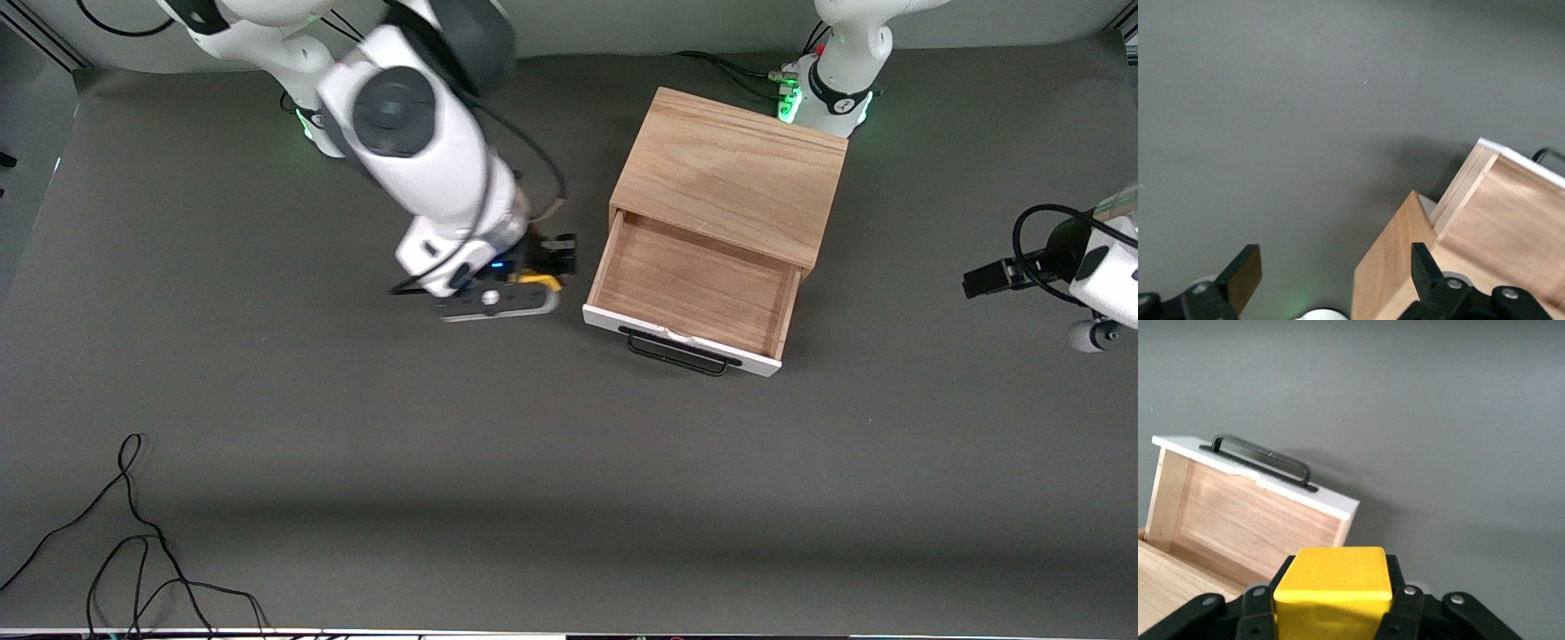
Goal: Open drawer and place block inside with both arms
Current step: 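Carry the cube with the right gripper over the drawer while the left gripper withdraws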
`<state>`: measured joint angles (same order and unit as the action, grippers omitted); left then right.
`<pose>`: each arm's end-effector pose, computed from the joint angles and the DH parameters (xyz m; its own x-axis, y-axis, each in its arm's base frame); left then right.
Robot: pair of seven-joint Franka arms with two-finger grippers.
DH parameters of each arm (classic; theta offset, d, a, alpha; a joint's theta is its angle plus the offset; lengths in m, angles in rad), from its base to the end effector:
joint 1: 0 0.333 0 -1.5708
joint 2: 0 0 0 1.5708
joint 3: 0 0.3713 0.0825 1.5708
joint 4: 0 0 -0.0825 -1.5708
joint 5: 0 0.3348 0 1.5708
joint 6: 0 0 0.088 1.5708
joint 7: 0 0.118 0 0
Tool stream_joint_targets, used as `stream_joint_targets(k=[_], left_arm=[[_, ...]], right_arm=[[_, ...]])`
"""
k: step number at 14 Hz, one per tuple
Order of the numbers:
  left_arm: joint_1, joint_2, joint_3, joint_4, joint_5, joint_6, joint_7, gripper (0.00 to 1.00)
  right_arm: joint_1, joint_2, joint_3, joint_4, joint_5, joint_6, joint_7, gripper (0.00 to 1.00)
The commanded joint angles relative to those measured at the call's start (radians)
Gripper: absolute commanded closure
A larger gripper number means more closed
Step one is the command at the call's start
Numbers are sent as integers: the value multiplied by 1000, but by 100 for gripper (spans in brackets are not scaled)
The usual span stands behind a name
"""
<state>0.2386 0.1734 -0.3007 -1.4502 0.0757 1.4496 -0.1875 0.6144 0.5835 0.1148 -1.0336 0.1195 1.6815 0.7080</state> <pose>0.5486 -0.0073 0.6214 0.9788 0.1306 -0.1580 0.1234 -0.9908 -0.0549 0.5364 0.4597 0.5555 0.9977 -0.0028 -0.0682 -0.0151 -0.9834 -0.1806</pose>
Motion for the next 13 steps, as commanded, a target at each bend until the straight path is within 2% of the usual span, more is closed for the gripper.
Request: stream_joint_targets(k=[1, 3, 7, 10, 13], left_arm=[[13, -67, 0, -68, -16, 17, 88, 0], [15, -92, -2, -96, -16, 40, 92, 0], [21, -187, 9, -232, -31, 153, 99, 0], [31, -187, 20, -228, -33, 157, 183, 0], [34, -183, 23, -204, -34, 147, 184, 0]], right_arm=[[93, 73, 0, 60, -20, 56, 187, 77], [145, 120, -1, 58, -24, 137, 295, 78], [199, 228, -3, 56, -83, 295, 436, 78], [214, 280, -1, 55, -101, 342, 501, 78], [234, 317, -1, 53, -101, 356, 553, 77]])
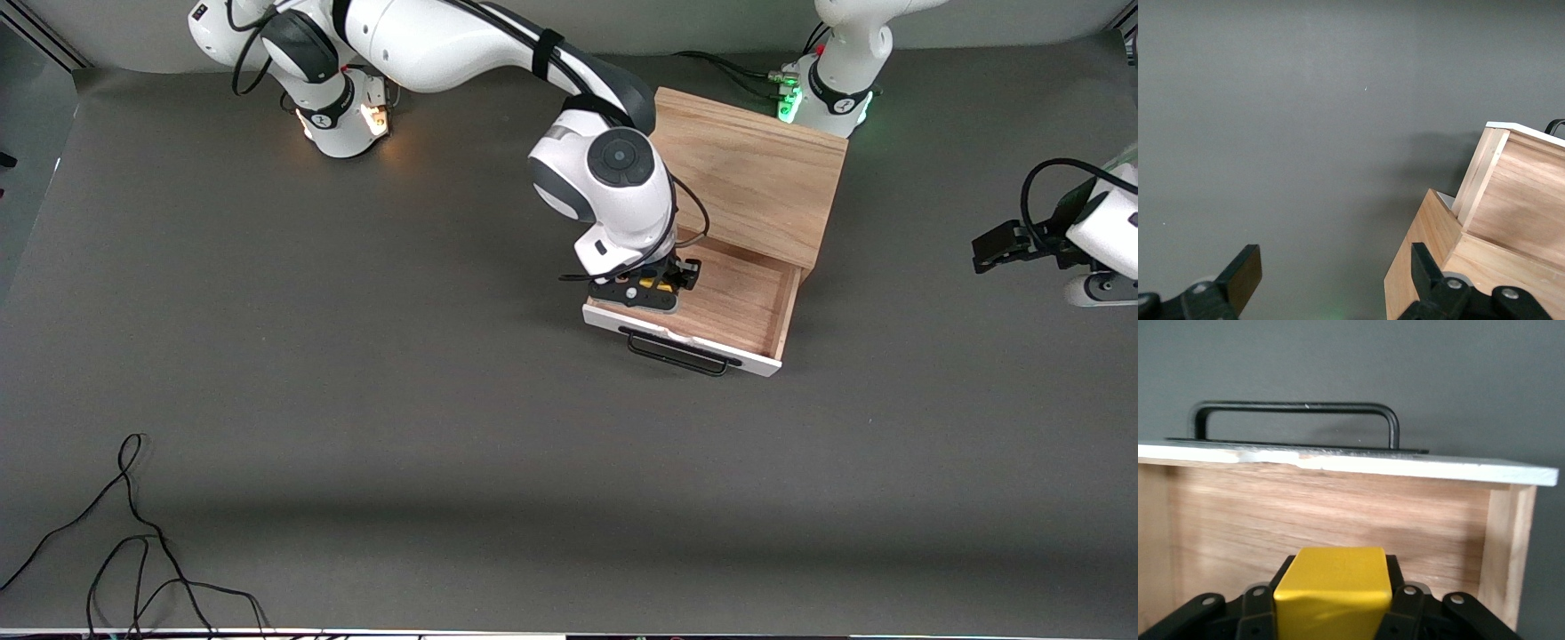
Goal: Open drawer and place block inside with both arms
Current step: 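Lower the cube into the drawer and open the right gripper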
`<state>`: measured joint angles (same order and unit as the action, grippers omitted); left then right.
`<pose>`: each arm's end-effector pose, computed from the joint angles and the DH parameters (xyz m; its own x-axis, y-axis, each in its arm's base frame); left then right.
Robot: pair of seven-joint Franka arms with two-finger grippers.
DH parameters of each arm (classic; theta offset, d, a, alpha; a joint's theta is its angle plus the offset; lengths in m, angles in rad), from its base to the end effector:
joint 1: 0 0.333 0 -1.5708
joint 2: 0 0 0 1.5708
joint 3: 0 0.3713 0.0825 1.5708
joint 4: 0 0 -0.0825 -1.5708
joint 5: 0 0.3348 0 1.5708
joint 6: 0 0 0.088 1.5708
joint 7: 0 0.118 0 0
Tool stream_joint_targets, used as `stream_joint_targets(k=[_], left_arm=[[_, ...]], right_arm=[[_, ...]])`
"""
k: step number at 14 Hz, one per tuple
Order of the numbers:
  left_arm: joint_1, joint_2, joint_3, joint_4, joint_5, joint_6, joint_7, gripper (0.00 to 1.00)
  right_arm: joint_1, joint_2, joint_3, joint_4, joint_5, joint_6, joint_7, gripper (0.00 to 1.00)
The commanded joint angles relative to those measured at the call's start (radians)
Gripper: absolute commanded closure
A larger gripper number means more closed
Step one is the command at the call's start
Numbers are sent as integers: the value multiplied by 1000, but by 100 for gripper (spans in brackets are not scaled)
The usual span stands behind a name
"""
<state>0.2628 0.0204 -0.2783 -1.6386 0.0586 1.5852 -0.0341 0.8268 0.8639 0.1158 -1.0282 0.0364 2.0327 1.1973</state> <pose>0.5097 0.0006 0.6316 0.9973 0.0174 -0.0711 0.0135 -0.9984 -0.0552 0.4870 0.6134 0.3821 0.9505 -0.3043 -0.0623 -0.3105 -0.9341 -0.1760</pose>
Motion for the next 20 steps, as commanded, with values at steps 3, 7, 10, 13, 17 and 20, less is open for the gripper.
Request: stream_joint_targets(k=[3, 7, 10, 13, 17, 20], left_arm=[[9, -27, 1, -10, -17, 12, 30, 0], [-205, -27, 198, -7, -17, 12, 31, 0], [-295, -27, 272, -3, -17, 9, 31, 0], [-306, -27, 272, -1, -19, 7, 31, 0], [-301, -27, 272, -1, -22, 7, 33, 0], [-306, -28, 272, -1, -22, 7, 33, 0]], right_arm=[[38, 52, 1, 46, -16, 15, 123, 77], [69, 53, -1, 20, -18, 17, 182, 67], [71, 56, -1, 16, -20, 18, 183, 65], [71, 58, -2, 8, -20, 18, 185, 50], [84, 58, -2, 2, -79, 17, 186, 0], [84, 53, -2, 5, -79, 15, 182, 0]])
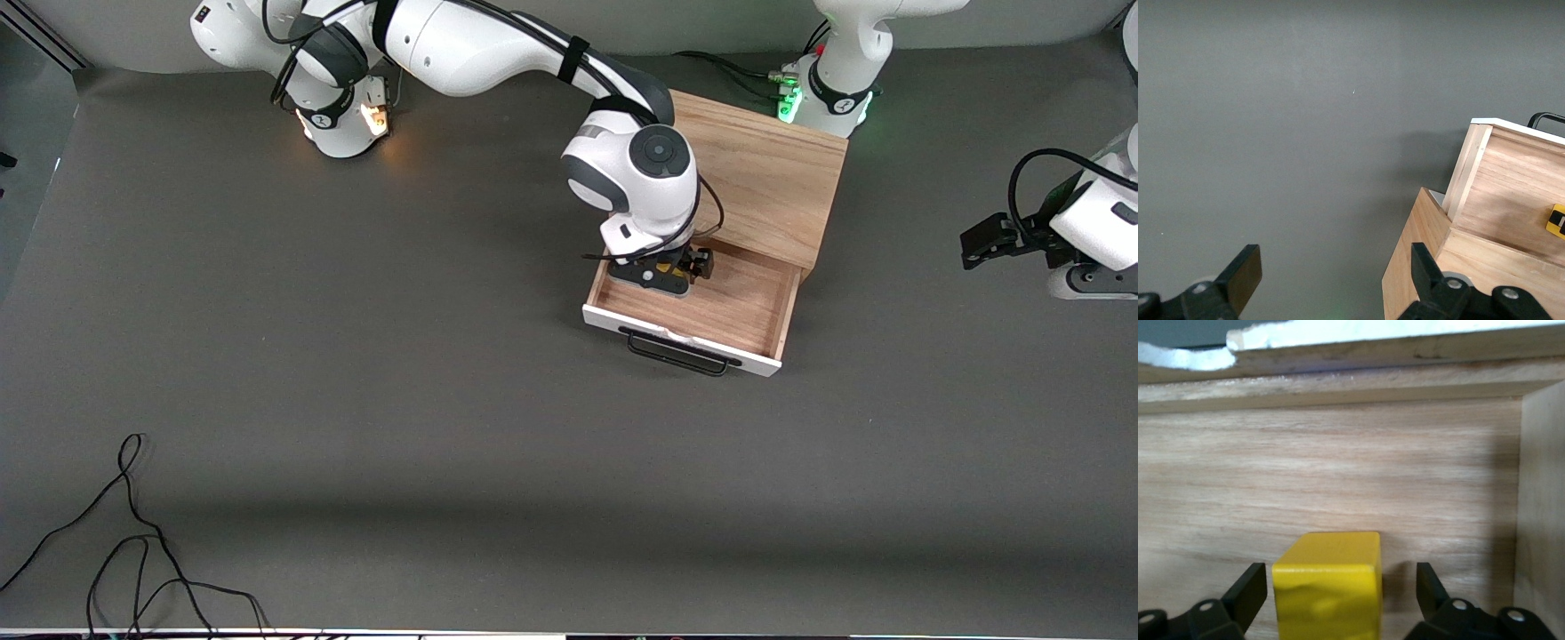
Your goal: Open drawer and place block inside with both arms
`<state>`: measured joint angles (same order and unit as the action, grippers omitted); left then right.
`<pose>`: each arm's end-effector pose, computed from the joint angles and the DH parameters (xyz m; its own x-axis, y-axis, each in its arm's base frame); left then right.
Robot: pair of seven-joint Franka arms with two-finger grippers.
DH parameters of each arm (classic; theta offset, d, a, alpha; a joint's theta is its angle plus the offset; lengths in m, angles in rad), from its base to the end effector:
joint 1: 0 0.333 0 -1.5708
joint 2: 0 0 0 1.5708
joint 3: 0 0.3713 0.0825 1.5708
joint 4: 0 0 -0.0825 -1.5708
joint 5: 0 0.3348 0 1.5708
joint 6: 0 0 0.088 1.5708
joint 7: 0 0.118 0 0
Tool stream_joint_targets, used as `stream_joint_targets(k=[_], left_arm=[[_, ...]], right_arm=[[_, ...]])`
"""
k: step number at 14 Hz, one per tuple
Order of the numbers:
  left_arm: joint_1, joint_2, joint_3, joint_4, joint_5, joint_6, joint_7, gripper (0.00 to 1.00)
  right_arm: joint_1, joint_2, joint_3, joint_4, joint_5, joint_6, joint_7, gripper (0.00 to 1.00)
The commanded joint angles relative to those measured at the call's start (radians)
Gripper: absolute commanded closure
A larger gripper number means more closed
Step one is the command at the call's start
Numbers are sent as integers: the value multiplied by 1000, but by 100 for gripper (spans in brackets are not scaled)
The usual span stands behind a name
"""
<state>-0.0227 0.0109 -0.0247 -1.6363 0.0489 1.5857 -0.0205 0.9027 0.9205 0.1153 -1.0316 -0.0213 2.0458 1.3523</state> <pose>0.5070 -0.0183 0.6370 0.9978 -0.0276 -0.0605 -0.0306 -0.9983 -0.0497 0.4438 0.6482 0.3373 0.9303 -0.3635 -0.0491 -0.3668 -0.9237 -0.1104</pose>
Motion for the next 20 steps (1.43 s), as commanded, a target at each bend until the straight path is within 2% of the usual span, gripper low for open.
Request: stream_joint_targets(k=[1, 4, 8, 11, 13, 17, 20], left_arm=[[-20, -19, 19, -4, -12, 7, 19, 0], [-8, -20, 16, -4, -12, 7, 19, 0], [20, -19, 8, 1, -30, 7, 17, 0], [18, -20, 8, 1, -32, 4, 17, 0], [14, -22, 8, 1, -34, 2, 17, 0], [10, -22, 8, 1, -34, -4, 17, 0], [10, -25, 8, 1, -35, -7, 17, 0]], right_arm=[[7, -12, -2, 13, -22, -7, 24, 0], [-14, -77, -9, 21, -19, -76, 18, 0], [-135, -204, -2, 8, -12, -160, -11, 0], [-253, -299, 0, -11, -3, -280, -114, 0], [-345, -386, -6, -74, 39, -321, -267, 0], [-528, -566, -9, -280, 43, -319, -572, 0], [-652, -688, -35, -419, 46, -311, -764, 0]])
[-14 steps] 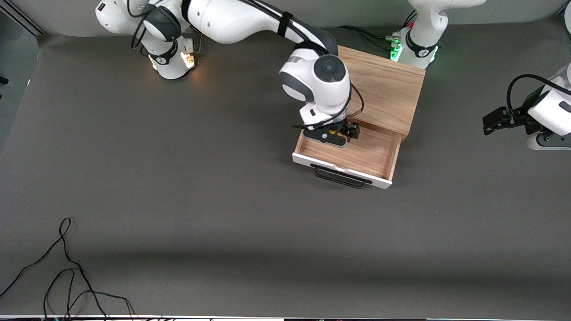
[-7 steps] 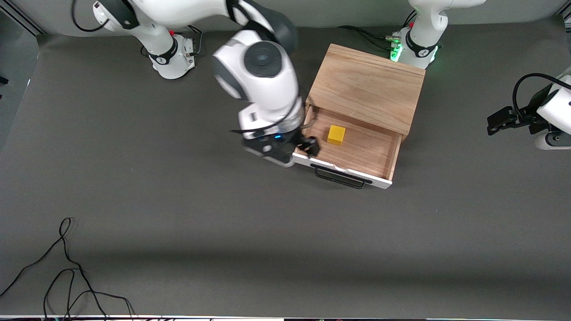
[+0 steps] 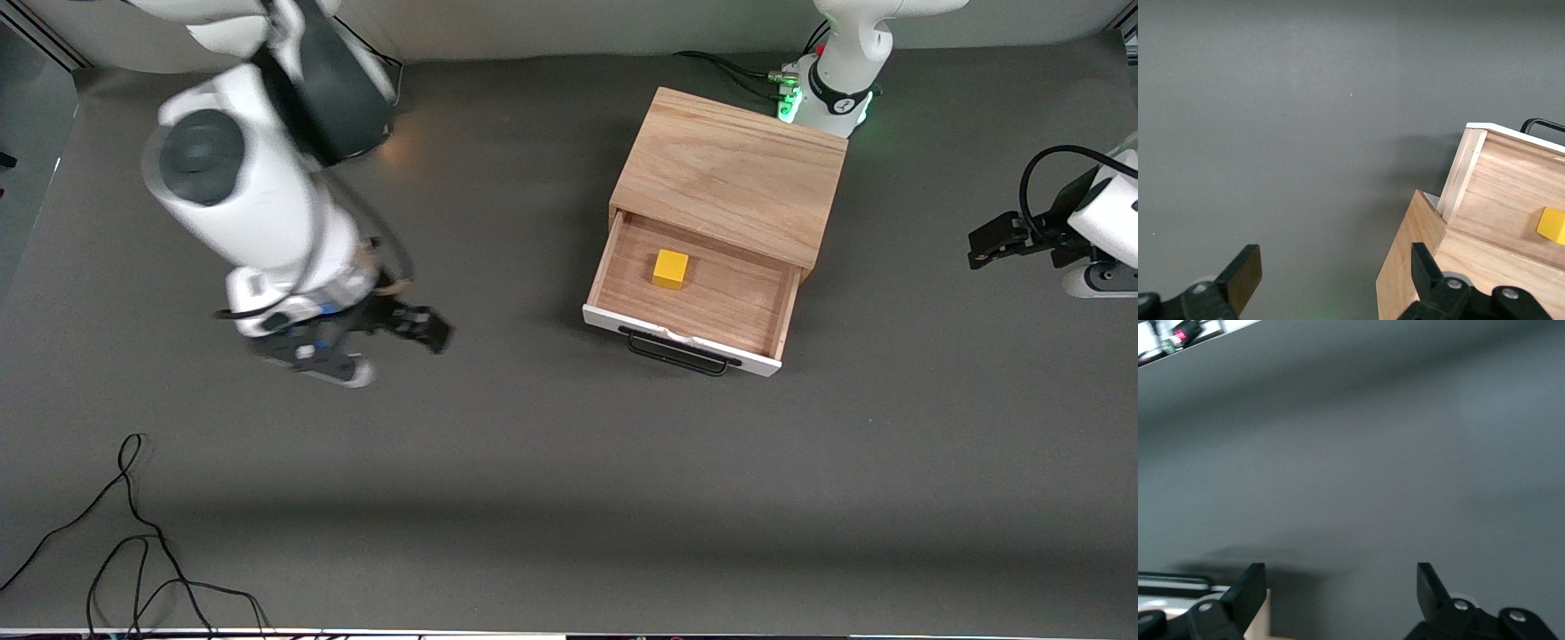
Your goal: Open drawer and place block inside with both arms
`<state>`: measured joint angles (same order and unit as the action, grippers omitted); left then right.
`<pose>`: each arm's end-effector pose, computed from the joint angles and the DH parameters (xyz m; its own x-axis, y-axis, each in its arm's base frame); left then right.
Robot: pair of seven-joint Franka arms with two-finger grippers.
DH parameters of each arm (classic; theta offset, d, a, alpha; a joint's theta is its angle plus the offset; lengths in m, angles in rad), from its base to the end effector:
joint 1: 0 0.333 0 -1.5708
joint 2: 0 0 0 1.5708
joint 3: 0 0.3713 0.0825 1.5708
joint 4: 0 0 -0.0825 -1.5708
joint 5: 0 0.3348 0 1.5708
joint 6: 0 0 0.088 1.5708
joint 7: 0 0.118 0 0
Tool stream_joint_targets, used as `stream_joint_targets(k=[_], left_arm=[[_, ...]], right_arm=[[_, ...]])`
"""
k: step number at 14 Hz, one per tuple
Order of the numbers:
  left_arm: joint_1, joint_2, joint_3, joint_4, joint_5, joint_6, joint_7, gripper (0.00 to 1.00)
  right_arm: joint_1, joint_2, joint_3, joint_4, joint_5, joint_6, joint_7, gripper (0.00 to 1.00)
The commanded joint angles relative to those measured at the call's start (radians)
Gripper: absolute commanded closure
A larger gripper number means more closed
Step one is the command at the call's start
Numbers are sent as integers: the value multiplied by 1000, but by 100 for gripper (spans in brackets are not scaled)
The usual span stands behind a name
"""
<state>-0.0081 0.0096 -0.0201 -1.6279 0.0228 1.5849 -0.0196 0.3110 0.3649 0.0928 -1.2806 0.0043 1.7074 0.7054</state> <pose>0.5072 -0.0116 0.6411 0.9986 -0.0089 -0.0521 -0.0101 -0.9997 -0.0236 0.5972 0.2420 0.5962 0.9521 -0.3050 0.0239 -0.3028 -0.9505 -0.0694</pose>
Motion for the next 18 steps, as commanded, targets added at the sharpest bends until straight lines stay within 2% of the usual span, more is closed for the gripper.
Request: stream_joint_targets(k=[1, 4, 6, 10, 14, 18], left_arm=[[-4, -23, 3, -7, -9, -12, 18, 0], [-4, -22, 3, -7, -9, -14, 16, 0], [-1, -22, 5, -7, -20, -14, 16, 0], [3, -20, 6, -7, -24, -16, 16, 0], [0, -16, 6, -9, -24, -17, 16, 0], [-1, -16, 5, -9, -24, -20, 16, 0]], right_arm=[[-82, -174, -31, -205, 20, 28, -159, 0], [-84, -283, -161, -333, 26, 50, -292, 0], [-78, -314, -235, -374, 57, 81, -355, 0], [-89, -300, -257, -367, 49, 75, -463, 0], [-89, -300, -272, -359, 48, 68, -466, 0], [-87, -300, -271, -336, 43, -5, -555, 0]])
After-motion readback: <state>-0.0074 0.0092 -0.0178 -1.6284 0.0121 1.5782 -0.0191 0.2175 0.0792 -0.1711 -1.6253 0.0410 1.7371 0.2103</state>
